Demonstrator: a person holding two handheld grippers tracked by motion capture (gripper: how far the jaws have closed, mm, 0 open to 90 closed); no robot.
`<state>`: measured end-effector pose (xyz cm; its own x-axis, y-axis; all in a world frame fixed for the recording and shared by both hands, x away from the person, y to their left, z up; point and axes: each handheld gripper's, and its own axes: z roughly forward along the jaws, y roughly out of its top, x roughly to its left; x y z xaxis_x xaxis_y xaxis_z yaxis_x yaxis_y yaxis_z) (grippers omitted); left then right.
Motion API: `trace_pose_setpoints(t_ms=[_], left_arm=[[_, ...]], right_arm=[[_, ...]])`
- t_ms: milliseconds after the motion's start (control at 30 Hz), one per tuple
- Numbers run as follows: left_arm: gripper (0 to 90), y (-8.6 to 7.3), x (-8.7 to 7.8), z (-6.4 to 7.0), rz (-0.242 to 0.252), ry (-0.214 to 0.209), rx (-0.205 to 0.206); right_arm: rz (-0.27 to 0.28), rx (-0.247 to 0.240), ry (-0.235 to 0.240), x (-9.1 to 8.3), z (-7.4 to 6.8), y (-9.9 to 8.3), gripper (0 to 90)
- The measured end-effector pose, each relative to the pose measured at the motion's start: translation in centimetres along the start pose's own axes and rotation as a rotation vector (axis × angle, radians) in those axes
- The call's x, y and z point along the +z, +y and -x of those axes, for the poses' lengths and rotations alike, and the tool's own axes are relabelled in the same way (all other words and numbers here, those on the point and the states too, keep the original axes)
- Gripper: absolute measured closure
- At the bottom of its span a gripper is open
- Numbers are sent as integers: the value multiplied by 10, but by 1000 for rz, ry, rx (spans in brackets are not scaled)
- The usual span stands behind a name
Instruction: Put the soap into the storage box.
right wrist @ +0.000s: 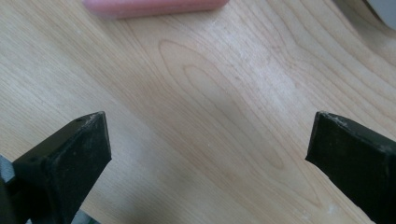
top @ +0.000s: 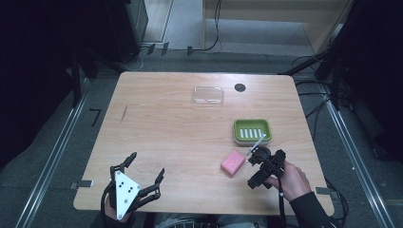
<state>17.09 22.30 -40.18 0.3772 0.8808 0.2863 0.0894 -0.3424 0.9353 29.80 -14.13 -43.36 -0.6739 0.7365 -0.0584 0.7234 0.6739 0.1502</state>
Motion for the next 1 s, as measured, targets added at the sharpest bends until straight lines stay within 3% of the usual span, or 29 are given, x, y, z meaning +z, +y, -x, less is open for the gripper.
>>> trace_pose_setpoints(t_ms=[1000], left_arm=[[131,1,3,1,2,-11,11]], right_arm=[[10,-16,42,6,-7,30,0]])
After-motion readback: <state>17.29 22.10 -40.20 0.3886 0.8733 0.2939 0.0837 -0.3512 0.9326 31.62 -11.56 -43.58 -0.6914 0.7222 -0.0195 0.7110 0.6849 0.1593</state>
